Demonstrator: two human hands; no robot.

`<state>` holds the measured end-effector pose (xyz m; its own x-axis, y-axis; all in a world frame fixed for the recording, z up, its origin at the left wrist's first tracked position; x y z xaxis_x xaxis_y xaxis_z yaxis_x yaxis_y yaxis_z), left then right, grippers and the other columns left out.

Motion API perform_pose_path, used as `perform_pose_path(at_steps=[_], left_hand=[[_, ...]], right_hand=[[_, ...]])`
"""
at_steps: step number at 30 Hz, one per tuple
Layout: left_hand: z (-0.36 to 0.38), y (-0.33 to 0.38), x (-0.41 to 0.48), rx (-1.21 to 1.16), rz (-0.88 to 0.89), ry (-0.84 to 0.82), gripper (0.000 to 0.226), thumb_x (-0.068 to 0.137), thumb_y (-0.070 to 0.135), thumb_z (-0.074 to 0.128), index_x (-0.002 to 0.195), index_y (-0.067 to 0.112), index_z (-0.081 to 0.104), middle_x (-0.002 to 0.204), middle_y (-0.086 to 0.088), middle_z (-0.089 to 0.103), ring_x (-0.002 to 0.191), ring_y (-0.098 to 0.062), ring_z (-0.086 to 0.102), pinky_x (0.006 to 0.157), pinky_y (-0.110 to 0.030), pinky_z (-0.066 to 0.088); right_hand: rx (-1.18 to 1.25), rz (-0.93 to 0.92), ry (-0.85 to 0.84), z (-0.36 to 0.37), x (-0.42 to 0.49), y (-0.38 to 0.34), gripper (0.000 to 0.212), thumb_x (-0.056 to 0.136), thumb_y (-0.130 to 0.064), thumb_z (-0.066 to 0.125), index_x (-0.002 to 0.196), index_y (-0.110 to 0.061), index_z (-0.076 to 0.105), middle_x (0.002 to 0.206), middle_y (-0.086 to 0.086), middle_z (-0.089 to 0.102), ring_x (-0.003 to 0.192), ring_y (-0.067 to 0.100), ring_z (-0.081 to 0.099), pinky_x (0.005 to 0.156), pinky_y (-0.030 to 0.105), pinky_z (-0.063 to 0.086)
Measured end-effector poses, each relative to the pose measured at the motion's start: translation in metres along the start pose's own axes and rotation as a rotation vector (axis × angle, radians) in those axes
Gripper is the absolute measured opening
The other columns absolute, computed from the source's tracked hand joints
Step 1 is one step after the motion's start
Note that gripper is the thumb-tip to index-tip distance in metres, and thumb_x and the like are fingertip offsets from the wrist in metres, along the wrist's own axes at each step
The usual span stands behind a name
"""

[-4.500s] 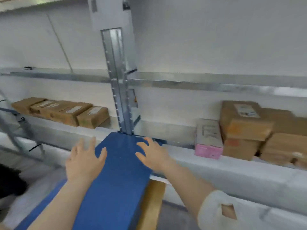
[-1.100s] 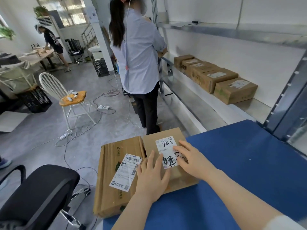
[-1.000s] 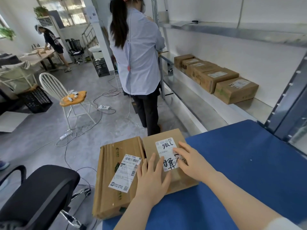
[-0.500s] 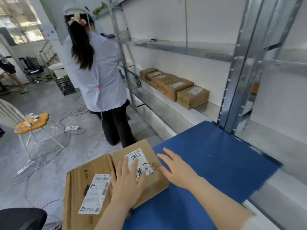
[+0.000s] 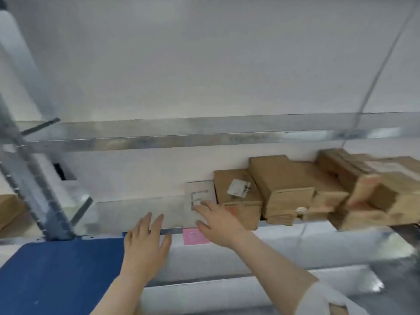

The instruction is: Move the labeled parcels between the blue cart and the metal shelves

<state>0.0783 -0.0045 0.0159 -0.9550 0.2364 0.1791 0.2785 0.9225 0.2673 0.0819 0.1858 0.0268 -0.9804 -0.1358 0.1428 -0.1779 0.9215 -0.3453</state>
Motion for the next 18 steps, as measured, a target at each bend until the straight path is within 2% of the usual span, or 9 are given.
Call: perform_pose_path(at_steps=[4, 8, 14, 18], left_hand=[[0.033, 0.121, 0.035, -0.074, 0.176, -0.043, 0.056, 0.097, 0.048, 0.03, 0.15, 0.033, 0.016, 0.16, 0.0, 0.01, 0.145, -0.023, 0.011, 0.116, -0.045, 0.011], [0.052, 0.217, 0.056, -0.128, 0.292, -0.057, 0.053, 0.096, 0.049, 0.028, 0.147, 0.037, 0.017, 0.158, 0.002, 0.014, 0.143, -0.026, 0.014, 0.115, -0.05, 0.011], [0.073, 0.31, 0.103, -0.179, 0.28, -0.054, 0.054, 0.097, 0.051, 0.028, 0.148, 0.036, 0.018, 0.159, 0.006, 0.008, 0.145, -0.025, 0.007, 0.115, -0.05, 0.011], [0.096, 0.338, 0.129, -0.208, 0.22, -0.089, 0.054, 0.097, 0.052, 0.029, 0.148, 0.037, 0.017, 0.16, 0.007, 0.006, 0.146, -0.026, 0.005, 0.115, -0.051, 0.012]], right_hand=[[-0.1, 0.164, 0.104, -0.063, -0.048, 0.11, 0.046, 0.095, -0.033, 0.042, 0.141, -0.028, 0.036, 0.148, 0.004, 0.034, 0.123, 0.032, 0.044, 0.094, 0.044, 0.045], [-0.12, 0.254, 0.168, -0.11, -0.074, 0.193, 0.047, 0.095, -0.031, 0.039, 0.142, -0.03, 0.035, 0.15, 0.004, 0.029, 0.129, 0.032, 0.038, 0.098, 0.041, 0.04], [-0.136, 0.26, 0.176, -0.148, -0.067, 0.286, 0.047, 0.097, -0.043, 0.038, 0.142, -0.035, 0.032, 0.155, 0.001, 0.021, 0.137, 0.03, 0.028, 0.107, 0.043, 0.032], [-0.119, 0.224, 0.125, -0.144, -0.044, 0.324, 0.048, 0.096, -0.045, 0.037, 0.144, -0.037, 0.029, 0.157, -0.001, 0.017, 0.142, 0.027, 0.019, 0.11, 0.045, 0.029]])
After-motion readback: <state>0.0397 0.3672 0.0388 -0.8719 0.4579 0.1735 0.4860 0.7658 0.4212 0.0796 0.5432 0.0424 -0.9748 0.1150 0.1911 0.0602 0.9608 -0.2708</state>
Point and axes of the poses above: each hand's wrist, its own x-axis towards the middle knuckle, its own z-axis out of the palm, y = z × x, the point moved 7 cm from there along x, towards the middle knuckle
